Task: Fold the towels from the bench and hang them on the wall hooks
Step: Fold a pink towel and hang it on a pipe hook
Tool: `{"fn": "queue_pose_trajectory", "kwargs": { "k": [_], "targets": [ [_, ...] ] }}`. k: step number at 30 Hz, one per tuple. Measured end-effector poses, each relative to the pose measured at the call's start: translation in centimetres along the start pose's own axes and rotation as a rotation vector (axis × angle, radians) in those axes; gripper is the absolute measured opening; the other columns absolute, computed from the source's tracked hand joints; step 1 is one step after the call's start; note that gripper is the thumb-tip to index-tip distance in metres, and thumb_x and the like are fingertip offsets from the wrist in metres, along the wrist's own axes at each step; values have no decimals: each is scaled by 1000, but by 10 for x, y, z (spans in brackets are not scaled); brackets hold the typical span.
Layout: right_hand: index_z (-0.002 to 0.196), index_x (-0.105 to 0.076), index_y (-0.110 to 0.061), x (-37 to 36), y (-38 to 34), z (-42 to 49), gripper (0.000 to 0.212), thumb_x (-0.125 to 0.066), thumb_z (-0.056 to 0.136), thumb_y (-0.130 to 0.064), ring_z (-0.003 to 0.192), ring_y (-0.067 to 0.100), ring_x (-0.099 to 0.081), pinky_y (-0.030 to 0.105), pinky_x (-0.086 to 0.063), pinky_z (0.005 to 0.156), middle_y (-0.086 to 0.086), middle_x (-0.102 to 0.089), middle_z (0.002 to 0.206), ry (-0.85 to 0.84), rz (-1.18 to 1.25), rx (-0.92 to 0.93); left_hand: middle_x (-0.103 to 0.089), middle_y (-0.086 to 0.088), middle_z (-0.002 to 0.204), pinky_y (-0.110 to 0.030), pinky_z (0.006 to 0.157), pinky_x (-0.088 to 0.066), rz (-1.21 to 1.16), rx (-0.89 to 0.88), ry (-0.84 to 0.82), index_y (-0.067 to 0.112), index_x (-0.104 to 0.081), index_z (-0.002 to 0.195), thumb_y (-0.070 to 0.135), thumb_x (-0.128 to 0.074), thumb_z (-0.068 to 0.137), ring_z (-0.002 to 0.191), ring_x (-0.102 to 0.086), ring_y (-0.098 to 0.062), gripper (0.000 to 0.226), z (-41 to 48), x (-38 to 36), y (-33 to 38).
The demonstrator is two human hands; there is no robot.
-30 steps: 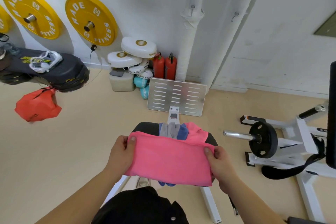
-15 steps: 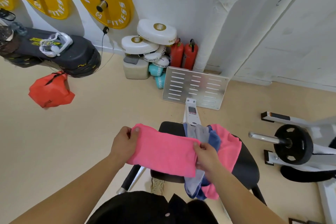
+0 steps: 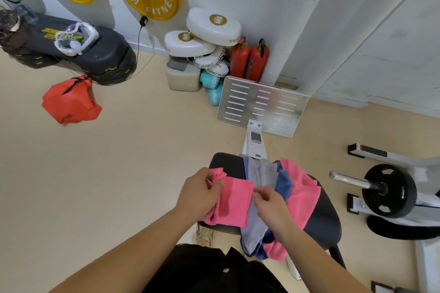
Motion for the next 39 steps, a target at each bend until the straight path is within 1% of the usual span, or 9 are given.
{"fn": "queue_pose_trajectory", "kwargs": {
  "k": [6,10,13,15,18,21,25,31,39],
  "targets": [
    [105,-62,-43,1,17,-6,29,-51,102,-17,112,-2,-59,31,-49,104,-26,-63,114,-154,30,7,-60,9,74,-24,61,-45,108,-25,-43,25,-59,100,40,-59,97,67,-59,-10,15,2,-68,17],
    [128,-61,-31,3,28,-6,31,-51,102,-19,126,7,-57,39,-47,112,-17,-62,129,-211,32,15,-63,7,79,-24,67,-48,153,-43,-177,24,-60,102,35,-59,98,70,-59,-11,12,6,-104,16],
    [135,-59,-24,3,26,-6,35,-48,103,-15,125,6,-54,26,-41,110,-14,-60,129,-232,-19,43,-59,5,72,-30,69,-55,111,-34,-323,23,-56,88,26,-58,98,66,-56,-11,10,0,-121,9],
    [135,-59,-22,0,21,-6,36,-46,103,-13,122,4,-53,18,-37,105,-12,-60,129,-239,-88,95,-70,0,92,-32,83,-58,42,-14,-368,20,-64,105,21,-57,97,85,-66,-17,11,-6,-117,1],
    [134,-59,-25,-9,8,-2,36,-49,101,-16,120,2,-54,20,-42,105,-10,-56,134,-207,-273,233,-69,7,122,-19,87,-46,-1,54,-224,24,-61,133,23,-59,97,100,-63,-8,36,-8,-80,-23],
    [134,-59,-27,-30,-12,-2,37,-50,98,-26,128,9,-48,29,-43,110,-9,-46,141,-183,-560,441,-66,11,104,-17,70,-42,58,136,6,24,-61,116,29,-63,92,88,-60,-9,24,-7,-36,-51],
    [146,-48,-25,-57,-22,0,61,-37,89,-44,140,24,-35,39,-36,117,1,-44,147,-189,-745,506,-65,10,96,-25,69,-52,-152,294,-71,22,-56,109,34,-76,81,87,-65,-12,37,-7,-43,-77],
    [159,-26,-39,-74,-3,21,84,-52,82,-64,135,25,-33,38,-42,108,1,-38,140,-149,-867,454,-70,-4,88,-32,69,-54,-283,336,-101,11,-69,95,27,-76,84,76,-64,-16,21,2,-58,-78],
    [136,-59,-36,-79,-12,32,84,-63,58,-68,99,29,-55,42,-51,75,4,-58,108,3,-981,484,-65,1,83,-29,67,-53,-250,232,-101,17,-64,92,23,-70,86,72,-57,-11,10,1,-53,-54]
  ]
}}
Point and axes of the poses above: each hand's wrist, its own z-axis towards the middle knuckle, its own x-axis out of the back of the hand, y = z × x, the point moved 10 cm from there along z, towards the middle knuckle
